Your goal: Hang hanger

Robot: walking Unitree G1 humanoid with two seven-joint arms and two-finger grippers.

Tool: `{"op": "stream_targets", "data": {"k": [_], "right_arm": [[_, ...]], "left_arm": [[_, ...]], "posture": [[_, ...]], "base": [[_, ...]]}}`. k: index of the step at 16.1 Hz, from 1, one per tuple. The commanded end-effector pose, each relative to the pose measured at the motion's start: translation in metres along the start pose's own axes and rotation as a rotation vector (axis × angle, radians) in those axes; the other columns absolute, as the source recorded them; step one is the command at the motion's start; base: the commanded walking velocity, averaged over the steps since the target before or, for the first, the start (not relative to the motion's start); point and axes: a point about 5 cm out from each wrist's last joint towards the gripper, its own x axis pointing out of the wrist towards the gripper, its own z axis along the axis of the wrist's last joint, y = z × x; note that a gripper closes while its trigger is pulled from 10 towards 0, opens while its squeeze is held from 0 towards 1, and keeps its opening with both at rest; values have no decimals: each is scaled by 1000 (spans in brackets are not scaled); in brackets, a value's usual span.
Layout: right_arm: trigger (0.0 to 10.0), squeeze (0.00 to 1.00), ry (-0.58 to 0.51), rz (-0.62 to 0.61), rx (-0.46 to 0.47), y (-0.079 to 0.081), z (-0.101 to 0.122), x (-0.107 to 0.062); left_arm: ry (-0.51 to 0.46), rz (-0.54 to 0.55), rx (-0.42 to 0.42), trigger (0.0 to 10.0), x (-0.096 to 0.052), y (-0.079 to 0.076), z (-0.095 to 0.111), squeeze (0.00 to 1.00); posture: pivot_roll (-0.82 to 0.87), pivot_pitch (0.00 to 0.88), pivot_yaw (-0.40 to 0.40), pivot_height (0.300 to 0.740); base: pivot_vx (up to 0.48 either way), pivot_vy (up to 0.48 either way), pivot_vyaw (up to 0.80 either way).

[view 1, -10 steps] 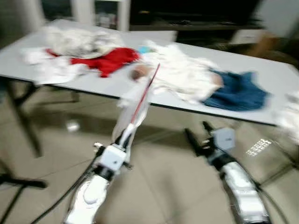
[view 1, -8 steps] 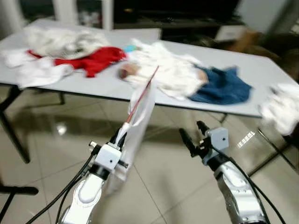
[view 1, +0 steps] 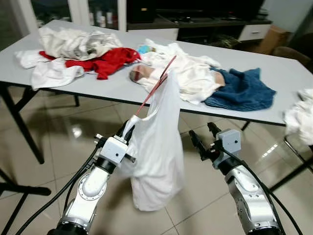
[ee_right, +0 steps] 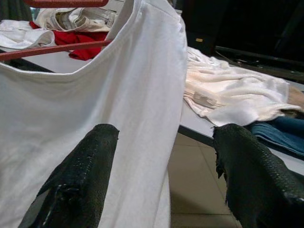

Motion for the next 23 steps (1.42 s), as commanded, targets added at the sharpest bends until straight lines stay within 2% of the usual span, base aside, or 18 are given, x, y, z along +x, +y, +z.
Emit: {"op": "stream_targets", "data": {"k": [1,3,4,5,7,8,10,12,15,18,21,22,23], "right_arm": [[10000,0,-3,-24,-8,-6,1,0],[10000,0,-1,-25,-12,-7,1,-2],[10000,0,-7,-17,-43,-8,3,-2],[10000,0,-10,-14,-54,-9,3,-2],[10000,0,-34,4,-135,-18,13,2],[10000,0,-41,5,-173,-25,18,4],[10000,0,-48,-19,-259,-47,28,6],[10000,0,-47,-60,-285,-63,34,5],[10000,0,-12,-65,-363,-80,35,4],[10000,0,8,-17,-430,-79,33,6],[10000,0,41,86,-604,-70,24,4],[10000,0,44,104,-636,-67,23,5],[10000,149,39,106,-648,-67,23,7]], "left_arm": [[-13,-8,-12,10000,5,2,3,0],[-15,-136,61,10000,1,-4,3,0],[-25,-205,104,10000,0,0,5,0],[-29,-220,112,10000,0,1,6,0],[-43,-286,143,10000,3,9,11,0],[-39,-307,166,10000,5,15,12,0],[-20,-293,211,10000,10,36,11,0],[-16,-268,229,10000,12,49,13,0],[-18,-304,266,10000,10,57,14,0],[-2,-408,301,10000,-3,49,7,0],[-1,-420,312,10000,-7,51,7,0],[-7,-420,322,10000,-6,54,8,0],[-16,-422,334,10000,-4,56,10,0]], "posture": [[43,0,-98,740],[42,0,-98,740],[46,0,-100,740],[46,0,-100,740],[46,0,-100,740],[46,0,-100,740],[46,0,-100,740],[45,0,-101,740],[44,0,-104,740],[46,0,-106,740],[52,0,-109,740],[54,0,-111,740],[54,0,-111,740]], "base": [[0,0,0],[0,0,0],[0,0,0],[0,0,0],[0,0,0],[0,0,0],[0,0,0],[0,0,0],[0,0,0],[0,0,0],[0,0,0],[0,0,0],[0,0,0]]}}
